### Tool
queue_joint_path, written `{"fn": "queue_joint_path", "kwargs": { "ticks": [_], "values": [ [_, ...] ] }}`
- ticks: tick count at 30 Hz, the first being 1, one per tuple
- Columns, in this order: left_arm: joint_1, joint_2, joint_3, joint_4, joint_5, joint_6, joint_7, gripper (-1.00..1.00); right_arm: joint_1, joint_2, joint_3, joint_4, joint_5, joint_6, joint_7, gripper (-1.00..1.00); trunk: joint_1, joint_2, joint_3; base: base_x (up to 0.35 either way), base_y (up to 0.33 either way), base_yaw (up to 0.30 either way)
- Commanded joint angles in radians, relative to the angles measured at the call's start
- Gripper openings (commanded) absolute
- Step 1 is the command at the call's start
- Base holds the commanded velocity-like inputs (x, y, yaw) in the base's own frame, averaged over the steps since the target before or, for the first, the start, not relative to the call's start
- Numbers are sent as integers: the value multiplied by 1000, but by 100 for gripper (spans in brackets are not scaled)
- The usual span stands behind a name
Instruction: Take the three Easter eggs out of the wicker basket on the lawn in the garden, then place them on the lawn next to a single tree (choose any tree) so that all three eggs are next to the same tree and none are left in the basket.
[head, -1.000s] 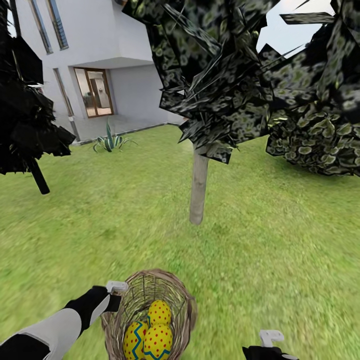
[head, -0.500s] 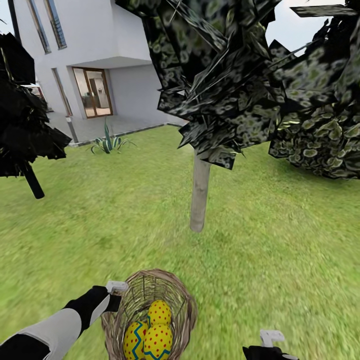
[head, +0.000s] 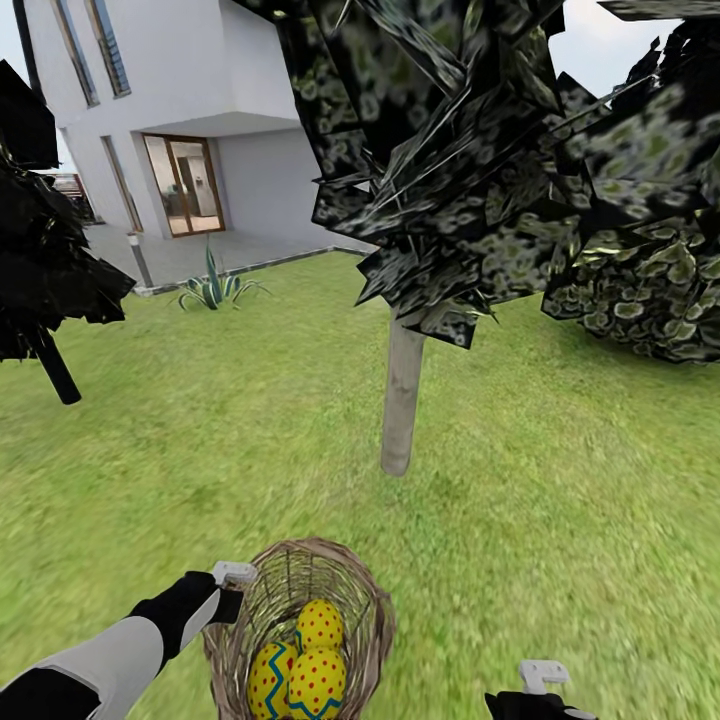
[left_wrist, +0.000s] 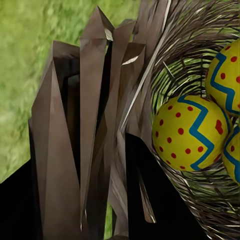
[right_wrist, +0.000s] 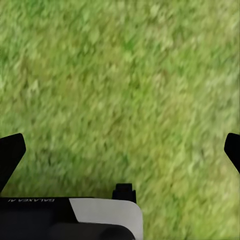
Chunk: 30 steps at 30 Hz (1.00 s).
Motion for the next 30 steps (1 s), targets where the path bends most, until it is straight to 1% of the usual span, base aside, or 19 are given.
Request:
{"fn": "queue_joint_path", "kwargs": {
  "ticks": [1,12,14,16,17,18,19,20,21,22,23,25,26,28,30],
  "values": [
    [0,1,-6,-3,13,6,6,-100,0,0,-9,-2,10,5,7,100,4,-9,-5,0,0,0],
    [0,-1,-6,-6,13,6,5,-100,0,4,-9,-2,13,5,7,100,4,-9,-5,0,0,0],
    [0,-1,-6,-7,13,6,5,-100,0,3,-9,-3,15,5,8,100,12,-23,-12,0,0,0],
    [0,-1,-6,-8,13,6,5,-100,0,-3,-13,-14,8,6,24,100,20,-37,-18,0,0,0],
    [0,-1,-6,-9,13,6,5,-100,-2,-6,-16,-33,4,13,59,100,24,-44,-21,0,0,0],
    [0,-1,-6,-9,13,6,5,-100,-3,-8,-17,-102,3,19,171,100,27,-51,-24,0,0,0],
    [0,-1,-6,-8,13,6,5,-100,-3,-21,-19,-210,-1,48,324,100,31,-58,-27,0,0,0],
    [0,-1,-6,-8,13,6,5,-100,-4,-34,-25,-292,-12,108,443,100,35,-65,-30,0,0,0],
    [0,-1,-6,-8,13,6,5,-100,-4,-42,-36,-344,-44,144,545,100,39,-72,-33,0,0,0],
    [0,-3,-6,-9,13,6,5,-100,-4,-42,-43,-361,-88,156,607,100,43,-79,-37,0,0,0],
    [0,-5,-6,-9,13,6,5,-100,-6,-39,-44,-364,-113,150,637,100,47,-86,-40,0,0,0],
    [0,-5,-6,-10,13,7,5,-100,-8,-41,-43,-335,-123,87,651,100,54,-100,-46,0,0,0],
    [0,-5,-6,-10,13,7,5,-100,-8,-38,-43,-328,-126,77,650,100,58,-107,-49,0,0,0],
    [0,-4,-6,-11,13,8,5,-100,-8,-37,-46,-319,-131,49,617,100,66,-121,-55,0,0,0],
    [0,-1,-6,-10,13,8,5,-100,-8,-36,-47,-317,-133,33,559,100,73,-135,-62,0,0,0]
  ]
}}
